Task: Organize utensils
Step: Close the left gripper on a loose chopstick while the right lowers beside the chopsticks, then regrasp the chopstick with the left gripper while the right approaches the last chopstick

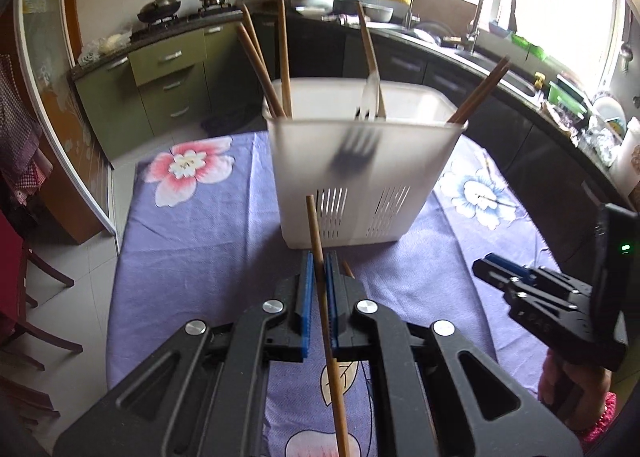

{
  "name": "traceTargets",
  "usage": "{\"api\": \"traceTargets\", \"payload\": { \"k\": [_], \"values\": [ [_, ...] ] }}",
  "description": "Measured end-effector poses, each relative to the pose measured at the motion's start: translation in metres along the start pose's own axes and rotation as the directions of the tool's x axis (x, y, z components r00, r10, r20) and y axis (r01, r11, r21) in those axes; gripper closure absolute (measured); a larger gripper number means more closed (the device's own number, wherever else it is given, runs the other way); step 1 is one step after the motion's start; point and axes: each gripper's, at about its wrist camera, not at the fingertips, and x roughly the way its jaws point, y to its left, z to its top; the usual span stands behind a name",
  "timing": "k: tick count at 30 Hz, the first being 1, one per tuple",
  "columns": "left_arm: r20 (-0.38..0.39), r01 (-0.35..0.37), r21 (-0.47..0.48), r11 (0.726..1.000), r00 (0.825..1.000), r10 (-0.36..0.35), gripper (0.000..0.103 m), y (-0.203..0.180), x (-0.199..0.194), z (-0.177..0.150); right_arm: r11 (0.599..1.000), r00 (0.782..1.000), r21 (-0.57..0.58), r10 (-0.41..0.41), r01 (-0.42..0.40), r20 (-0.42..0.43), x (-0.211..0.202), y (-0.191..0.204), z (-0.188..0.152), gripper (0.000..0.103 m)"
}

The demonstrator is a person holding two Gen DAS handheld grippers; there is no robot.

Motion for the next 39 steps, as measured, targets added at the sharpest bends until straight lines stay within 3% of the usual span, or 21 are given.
{"api": "traceTargets", "payload": {
  "k": [6, 17, 21, 23, 25, 28, 31, 39],
  "values": [
    [0.135, -0.005, -0.004, 1.000, 0.991, 0.005, 0.098, 0.008, -0.041, -0.004, 1.000, 1.000, -0.015, -0.004, 0.003, -0.012, 0.004, 0.005, -0.001, 0.080],
    [0.246, -0.014, 0.023, 1.000, 0.969, 0.008, 0.098, 0.007, -0.081, -0.015, 0.997, 0.999, -0.070, -0.015, 0.013, -0.031, 0.007, 0.023, 0.000, 0.079],
    [0.165, -0.018, 0.037, 0.999, 0.986, 0.011, 0.098, 0.007, -0.063, -0.012, 0.997, 0.999, -0.081, -0.014, 0.011, -0.035, 0.007, 0.027, 0.000, 0.079],
    [0.086, -0.023, 0.045, 0.999, 0.996, 0.019, 0.097, 0.010, -0.039, -0.008, 0.996, 0.999, -0.086, -0.016, 0.012, -0.038, 0.007, 0.029, -0.001, 0.079],
    [-0.016, 0.001, 0.017, 1.000, 1.000, -0.001, 0.087, 0.017, -0.008, -0.005, 0.996, 0.999, -0.089, -0.016, 0.012, -0.043, 0.008, 0.029, -0.002, 0.079],
    [-0.134, 0.005, -0.021, 1.000, 0.991, -0.008, 0.083, 0.025, 0.035, -0.003, 0.996, 0.998, -0.090, -0.021, 0.017, -0.051, 0.010, 0.027, -0.003, 0.079],
    [-0.202, -0.013, -0.015, 1.000, 0.979, 0.009, 0.083, 0.029, 0.068, -0.003, 0.996, 0.998, -0.084, -0.026, 0.021, -0.056, 0.011, 0.021, -0.003, 0.079],
    [-0.273, -0.074, -0.012, 0.997, 0.960, 0.068, 0.083, 0.038, 0.114, 0.004, 0.998, 0.998, -0.061, -0.024, 0.020, -0.064, 0.015, 0.009, -0.003, 0.079]
  ]
}}
